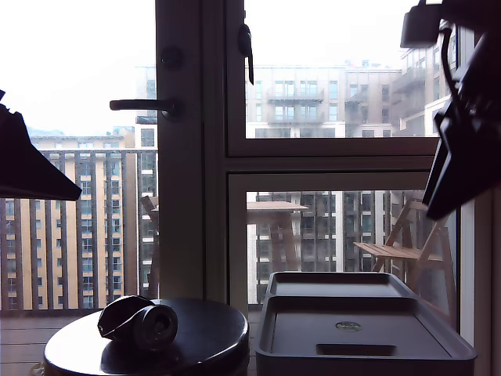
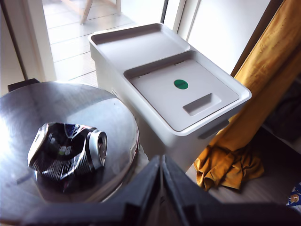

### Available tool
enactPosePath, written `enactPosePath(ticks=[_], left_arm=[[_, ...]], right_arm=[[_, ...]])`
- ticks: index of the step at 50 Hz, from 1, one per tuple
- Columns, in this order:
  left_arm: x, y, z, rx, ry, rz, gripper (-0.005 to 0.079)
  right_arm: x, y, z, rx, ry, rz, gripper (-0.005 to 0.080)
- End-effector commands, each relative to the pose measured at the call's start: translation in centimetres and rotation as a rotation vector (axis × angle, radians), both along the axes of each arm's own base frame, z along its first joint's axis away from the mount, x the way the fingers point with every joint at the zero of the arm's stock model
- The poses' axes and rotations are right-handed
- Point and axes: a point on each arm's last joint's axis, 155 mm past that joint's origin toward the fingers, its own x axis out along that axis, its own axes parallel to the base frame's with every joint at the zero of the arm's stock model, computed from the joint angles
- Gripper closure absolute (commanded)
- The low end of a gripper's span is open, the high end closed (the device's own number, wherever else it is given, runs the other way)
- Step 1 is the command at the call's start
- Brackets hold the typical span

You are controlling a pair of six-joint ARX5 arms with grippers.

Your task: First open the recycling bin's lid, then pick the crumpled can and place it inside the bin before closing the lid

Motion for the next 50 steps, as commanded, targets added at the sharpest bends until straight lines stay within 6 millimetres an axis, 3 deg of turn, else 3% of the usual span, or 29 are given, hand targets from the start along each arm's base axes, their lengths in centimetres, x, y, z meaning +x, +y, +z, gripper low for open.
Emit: enactPosePath(ticks=[1,20,50], left_arm=[[0.5,-0.2,0.2,-0.002,-0.022,-0.008,0.0764],[1.8,-0.3,-1.5,0.01,-0.015,0.006,0.0763],[2.5,-0.2,-0.6,0.007,-0.064,0.016,0.0763]], right_arm=[[0.2,0.2,-0.9,-0.044,-0.011,0.047,0.0341],[2.4,1.3,-4.7,-0.148,-0.034,0.178,0.0326],[3.9,3.0,-11.7,-0.092,0.067,0.152,0.0331]])
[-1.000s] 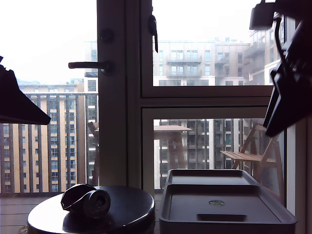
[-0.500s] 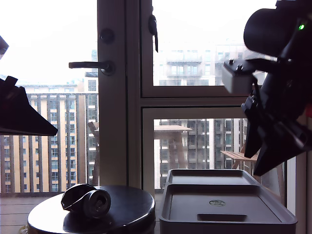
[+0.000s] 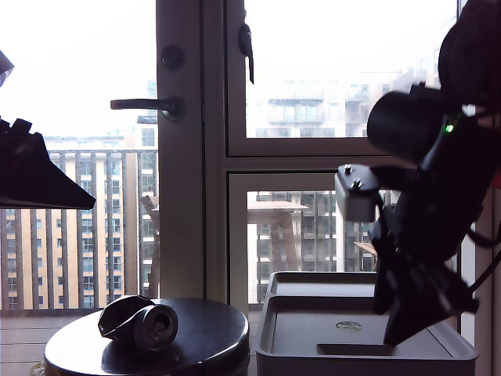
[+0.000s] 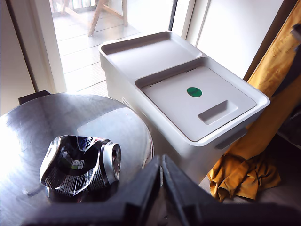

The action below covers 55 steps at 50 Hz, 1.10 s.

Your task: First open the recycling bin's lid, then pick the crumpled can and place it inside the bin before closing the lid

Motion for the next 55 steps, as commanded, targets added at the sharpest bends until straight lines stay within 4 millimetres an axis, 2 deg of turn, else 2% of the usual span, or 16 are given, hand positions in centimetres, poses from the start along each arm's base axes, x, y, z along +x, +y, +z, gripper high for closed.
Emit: enactPosePath(ticks=[1,12,21,32,43,49,55], left_arm=[[0.2,-0.2,0.2,0.0,-0.011,-0.006,0.0763],[0.2,-0.1,0.2,0.0,-0.011,-0.005,0.0763],[0.2,-0.1,0.2,0.001,-0.011,-0.005,0.0763],[0.3,-0.1,0.2,0.003,-0.012,0.0,0.0763],[0.6,0.0,0.7,0.001,-0.04,0.005,0.0763],[0.7,-0.1,1.0,-0.001,-0.05,0.005,0.0763],[0.8,-0.1,1.0,-0.005,-0.047,0.007,0.0763]], right_arm=[[0.2,0.1,-0.9,0.007,0.018,-0.009,0.0331],[2.7,-0.3,-1.5,0.028,0.03,-0.068,0.0335],[4.4,0.2,-1.4,0.046,0.027,-0.073,0.0354],[3.1,0.6,-2.5,0.052,0.109,-0.053,0.0353],[2.6,0.6,-3.3,0.048,0.133,-0.042,0.0352],[2.7,0.5,-4.5,0.033,0.132,-0.019,0.0351],[3.5,0.8,-4.6,0.046,0.099,-0.017,0.0352]])
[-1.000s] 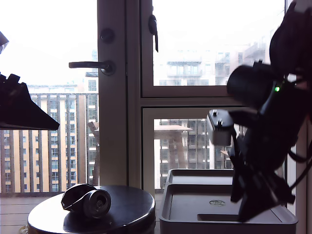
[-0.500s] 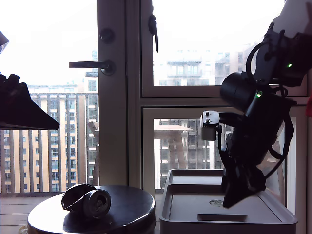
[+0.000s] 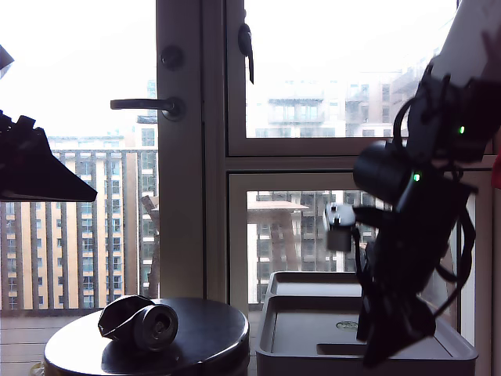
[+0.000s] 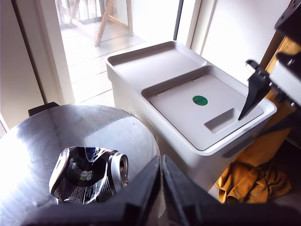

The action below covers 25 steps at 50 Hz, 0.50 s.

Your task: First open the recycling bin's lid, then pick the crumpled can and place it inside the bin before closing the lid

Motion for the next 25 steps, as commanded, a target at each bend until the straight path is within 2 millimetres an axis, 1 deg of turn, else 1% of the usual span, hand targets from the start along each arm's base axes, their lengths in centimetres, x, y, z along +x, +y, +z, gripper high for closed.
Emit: enactPosePath(ticks=[1,7,18,20,25], left_arm=[[0.2,-0.1,0.2,-0.004,-0.006,-0.002,0.0763],[0.2,-0.1,0.3,-0.004,-0.009,-0.002,0.0763],[0.3,-0.1,0.4,-0.005,-0.015,-0.001,0.0763],[0.3,-0.1,0.4,-0.005,-0.015,-0.001,0.0763],[0.3,-0.1,0.4,-0.005,-0.015,-0.001,0.0763]], right_arm=[[0.0,0.2,-0.4,0.0,-0.008,0.01,0.0352],[0.3,0.2,-0.5,0.006,-0.021,0.009,0.0352],[-0.3,0.0,-2.1,-0.012,0.008,0.027,0.0355],[-0.3,0.0,-2.2,-0.013,0.011,0.027,0.0372],[-0.1,0.1,-2.2,-0.01,0.003,0.027,0.0478]])
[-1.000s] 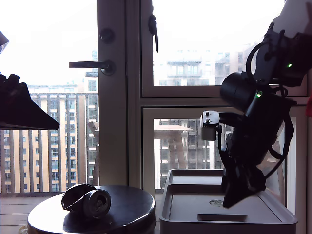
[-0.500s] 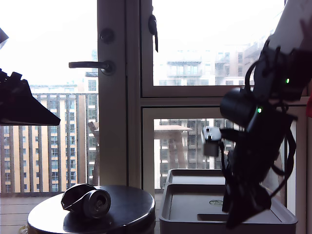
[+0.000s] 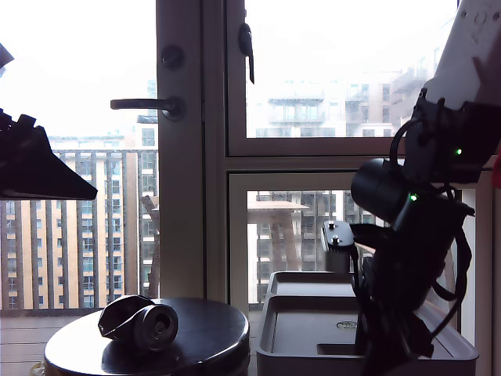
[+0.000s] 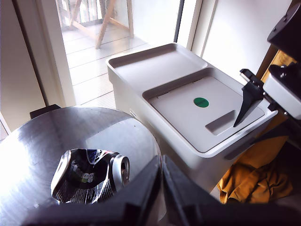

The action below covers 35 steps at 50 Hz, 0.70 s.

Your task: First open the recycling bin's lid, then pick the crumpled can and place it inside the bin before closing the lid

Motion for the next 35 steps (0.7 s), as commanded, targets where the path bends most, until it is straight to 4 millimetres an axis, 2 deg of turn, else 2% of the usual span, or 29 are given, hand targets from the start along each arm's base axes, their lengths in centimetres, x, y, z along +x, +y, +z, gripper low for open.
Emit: enactPosePath(ticks=[1,7,21,35], left_arm=[[0.2,-0.1,0.3,-0.003,-0.009,-0.002,0.0763],[0.2,-0.1,0.3,-0.003,-0.009,-0.002,0.0763],[0.2,-0.1,0.3,-0.003,-0.009,-0.002,0.0763],[0.2,-0.1,0.3,-0.003,-0.009,-0.002,0.0763]], right_arm=[[-0.3,0.0,-0.6,-0.003,0.008,0.005,0.0502],[0.0,0.1,-0.5,0.0,-0.008,0.009,0.0602],[1.2,0.3,0.1,-0.006,-0.044,0.004,0.0764],[2.2,0.6,1.5,-0.046,-0.028,0.0,0.0765]])
